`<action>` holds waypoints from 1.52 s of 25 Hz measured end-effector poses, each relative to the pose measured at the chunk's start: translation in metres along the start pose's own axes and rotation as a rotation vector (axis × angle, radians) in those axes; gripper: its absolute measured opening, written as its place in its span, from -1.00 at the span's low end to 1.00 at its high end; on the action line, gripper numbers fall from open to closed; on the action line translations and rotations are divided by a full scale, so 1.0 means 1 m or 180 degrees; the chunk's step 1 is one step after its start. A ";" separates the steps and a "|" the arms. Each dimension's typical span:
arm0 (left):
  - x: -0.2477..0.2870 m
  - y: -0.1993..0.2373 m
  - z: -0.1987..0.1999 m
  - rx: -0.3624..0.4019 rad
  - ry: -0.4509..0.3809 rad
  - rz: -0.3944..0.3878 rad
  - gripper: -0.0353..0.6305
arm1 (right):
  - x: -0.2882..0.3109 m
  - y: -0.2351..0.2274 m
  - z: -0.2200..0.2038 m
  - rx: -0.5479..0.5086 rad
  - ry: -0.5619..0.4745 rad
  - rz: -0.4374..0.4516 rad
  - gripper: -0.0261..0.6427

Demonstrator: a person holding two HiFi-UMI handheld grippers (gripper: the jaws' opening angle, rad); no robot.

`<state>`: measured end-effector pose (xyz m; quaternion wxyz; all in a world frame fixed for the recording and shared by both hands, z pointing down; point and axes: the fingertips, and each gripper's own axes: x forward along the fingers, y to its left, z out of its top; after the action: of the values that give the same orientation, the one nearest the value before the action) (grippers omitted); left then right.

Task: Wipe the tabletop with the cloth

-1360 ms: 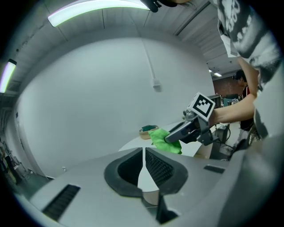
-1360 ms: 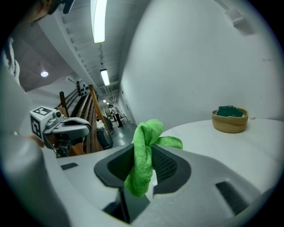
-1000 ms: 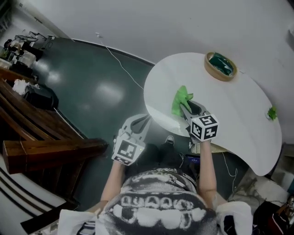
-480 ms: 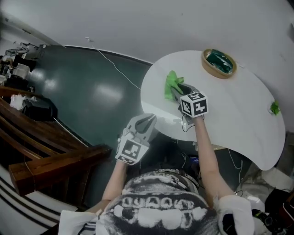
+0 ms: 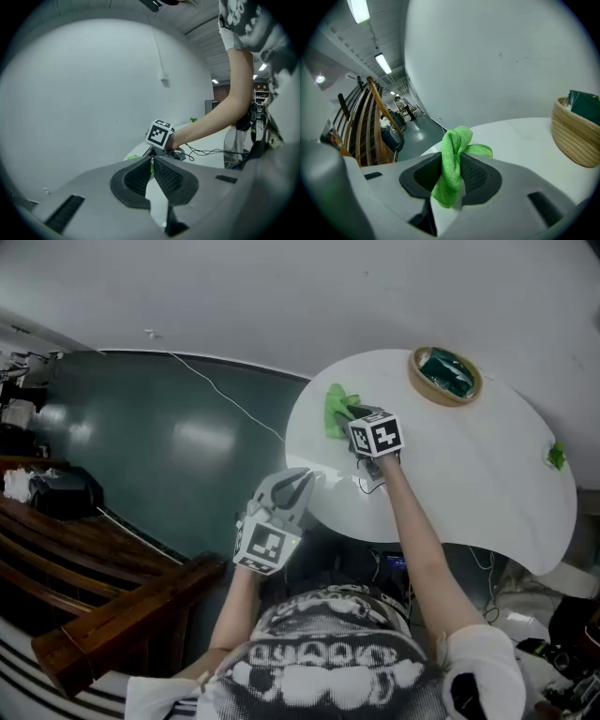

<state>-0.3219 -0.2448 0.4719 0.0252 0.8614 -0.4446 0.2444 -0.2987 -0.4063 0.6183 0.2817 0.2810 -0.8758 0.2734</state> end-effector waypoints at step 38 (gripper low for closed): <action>0.193 -0.223 0.144 0.0297 -0.0322 -0.0933 -0.84 | -0.395 -0.374 -0.248 0.0949 0.0343 -0.1724 -0.56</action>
<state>0.0024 -0.2929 0.4699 -0.0018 0.9285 -0.3030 0.2147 0.2976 -0.3736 0.6539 0.3460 0.5274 -0.7031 0.3283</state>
